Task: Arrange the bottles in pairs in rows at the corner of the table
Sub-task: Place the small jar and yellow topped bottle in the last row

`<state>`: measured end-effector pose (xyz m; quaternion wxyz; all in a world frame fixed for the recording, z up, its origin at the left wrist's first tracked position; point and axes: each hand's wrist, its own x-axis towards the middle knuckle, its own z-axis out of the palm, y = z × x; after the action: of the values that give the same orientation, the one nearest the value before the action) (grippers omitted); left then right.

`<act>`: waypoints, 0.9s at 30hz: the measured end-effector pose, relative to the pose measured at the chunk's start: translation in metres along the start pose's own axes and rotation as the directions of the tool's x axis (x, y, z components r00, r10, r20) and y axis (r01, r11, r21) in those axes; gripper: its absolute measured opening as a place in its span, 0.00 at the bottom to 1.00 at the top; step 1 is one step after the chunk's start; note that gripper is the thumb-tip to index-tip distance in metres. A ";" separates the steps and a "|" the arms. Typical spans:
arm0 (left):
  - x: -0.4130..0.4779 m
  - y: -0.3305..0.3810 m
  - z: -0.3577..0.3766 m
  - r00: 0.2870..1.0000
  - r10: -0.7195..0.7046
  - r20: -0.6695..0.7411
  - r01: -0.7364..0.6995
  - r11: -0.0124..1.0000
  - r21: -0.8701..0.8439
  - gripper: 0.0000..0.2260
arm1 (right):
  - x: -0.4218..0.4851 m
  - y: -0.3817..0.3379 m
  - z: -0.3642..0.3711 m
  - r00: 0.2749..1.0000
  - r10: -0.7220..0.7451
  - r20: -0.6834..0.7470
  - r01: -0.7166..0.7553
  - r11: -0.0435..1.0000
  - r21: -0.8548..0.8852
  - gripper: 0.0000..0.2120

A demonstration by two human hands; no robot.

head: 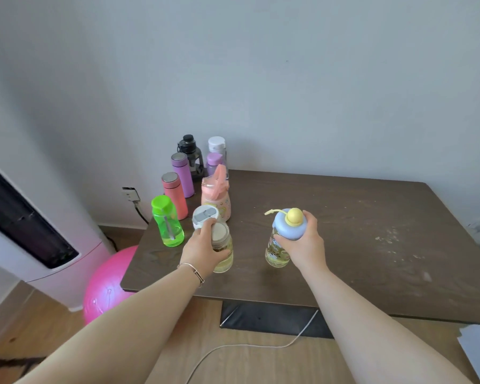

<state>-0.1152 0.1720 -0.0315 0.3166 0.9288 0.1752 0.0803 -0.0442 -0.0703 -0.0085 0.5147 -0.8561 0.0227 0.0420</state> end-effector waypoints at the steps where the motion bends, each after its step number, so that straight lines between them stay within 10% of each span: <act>1: -0.001 -0.011 -0.006 1.000 -0.002 0.006 0.002 1.000 0.007 0.38 | -0.006 -0.003 0.011 1.000 0.007 -0.004 -0.007 1.000 0.009 0.47; 27: 0.022 -0.175 -0.071 0.997 -0.048 0.066 0.046 0.999 0.029 0.36 | -0.067 -0.047 0.196 0.994 -0.022 0.108 0.029 0.997 -0.066 0.45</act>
<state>-0.1609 0.3492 -0.0831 0.3113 0.9308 0.1874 0.0393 -0.1167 0.1247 -0.0527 0.4863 -0.8698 -0.0172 0.0820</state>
